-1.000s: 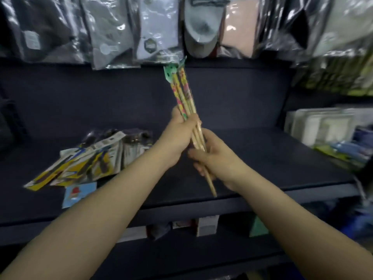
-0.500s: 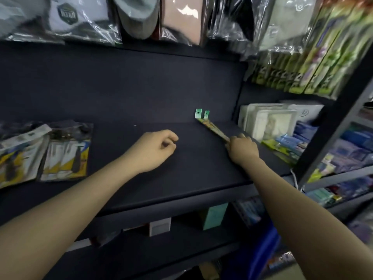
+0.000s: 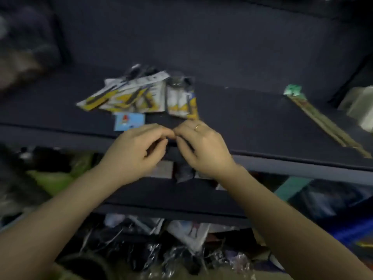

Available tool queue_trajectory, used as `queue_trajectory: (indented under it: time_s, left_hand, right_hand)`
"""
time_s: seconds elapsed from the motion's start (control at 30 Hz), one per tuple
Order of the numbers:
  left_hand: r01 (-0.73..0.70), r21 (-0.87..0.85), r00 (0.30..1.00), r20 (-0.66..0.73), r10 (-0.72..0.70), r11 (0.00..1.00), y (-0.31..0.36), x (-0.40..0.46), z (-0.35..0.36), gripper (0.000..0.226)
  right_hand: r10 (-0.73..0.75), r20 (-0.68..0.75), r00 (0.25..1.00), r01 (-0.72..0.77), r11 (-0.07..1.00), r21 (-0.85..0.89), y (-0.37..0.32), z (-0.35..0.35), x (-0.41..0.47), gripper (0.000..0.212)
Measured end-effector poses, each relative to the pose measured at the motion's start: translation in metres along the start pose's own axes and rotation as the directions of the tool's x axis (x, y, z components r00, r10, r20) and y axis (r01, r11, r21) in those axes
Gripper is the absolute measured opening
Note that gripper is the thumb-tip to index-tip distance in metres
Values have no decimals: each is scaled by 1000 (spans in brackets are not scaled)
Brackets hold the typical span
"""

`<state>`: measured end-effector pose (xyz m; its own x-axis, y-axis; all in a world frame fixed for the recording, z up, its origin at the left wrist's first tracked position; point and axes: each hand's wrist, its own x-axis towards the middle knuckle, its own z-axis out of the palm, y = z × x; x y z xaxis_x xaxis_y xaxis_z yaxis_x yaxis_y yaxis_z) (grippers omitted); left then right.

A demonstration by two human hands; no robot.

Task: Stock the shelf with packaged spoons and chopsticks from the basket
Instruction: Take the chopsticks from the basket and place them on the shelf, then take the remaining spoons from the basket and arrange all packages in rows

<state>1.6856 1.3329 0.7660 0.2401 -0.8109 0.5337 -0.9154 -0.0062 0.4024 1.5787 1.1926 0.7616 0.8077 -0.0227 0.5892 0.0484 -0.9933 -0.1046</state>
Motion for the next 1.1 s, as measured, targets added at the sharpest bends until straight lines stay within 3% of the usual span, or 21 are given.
queue_trajectory:
  time_s: [0.07, 0.17, 0.27, 0.33, 0.4, 0.5, 0.6, 0.7, 0.77, 0.87, 0.93, 1.0, 1.1]
  left_hand:
    - [111, 12, 994, -10, -111, 994, -25, -53, -17, 27]
    - [306, 31, 948, 81, -307, 952, -64, -138, -33, 29]
    - [539, 129, 817, 161, -554, 832, -109, -226, -34, 35]
    - [696, 180, 663, 209, -719, 695, -138, -283, -33, 31]
    - [792, 230, 504, 278, -818, 566, -162, -335, -25, 36]
    - [861, 281, 341, 297, -892, 423, -188, -408, -3, 55]
    - [935, 239, 185, 299, -936, 261, -205, -471, 32, 54]
    - [962, 167, 162, 294, -942, 217, -217, -526, 71, 50]
    - [977, 129, 125, 289, -949, 168, -222, -558, 95, 31]
    - [991, 45, 108, 267, -958, 124, -227, -596, 125, 15]
    - [992, 2, 123, 251, -960, 127, -225, -607, 133, 22]
    - [990, -20, 142, 247, -959, 141, -224, -616, 140, 27]
    - [991, -50, 134, 248, -959, 125, -224, -625, 148, 25]
  right_hand:
    - [-131, -7, 991, 131, 991, -20, -42, 37, 7, 23]
    - [-239, 13, 971, 239, 971, 9, -94, 90, 7, 17]
    - [-185, 329, 926, 135, 976, 168, -140, 153, -4, 27]
    - [-149, 603, 784, -3, 970, 243, -164, 205, -20, 35]
    - [-146, 781, 608, -116, 956, 270, -180, 257, -43, 26]
    - [-125, 919, 375, -270, 933, 237, -205, 328, -88, 16]
    - [-57, 982, 181, -393, 911, 125, -231, 400, -145, 15]
    - [-8, 1000, -1, -513, 858, 6, -258, 469, -208, 28]
    - [28, 992, -123, -590, 802, -96, -278, 509, -247, 39]
    - [115, 963, -245, -681, 686, -255, -305, 555, -293, 47]
    - [175, 943, -283, -690, 646, -327, -314, 574, -309, 49]
    - [224, 934, -280, -611, 709, -353, -321, 588, -320, 38]
    - [312, 912, -265, -511, 757, -408, -326, 598, -329, 38]
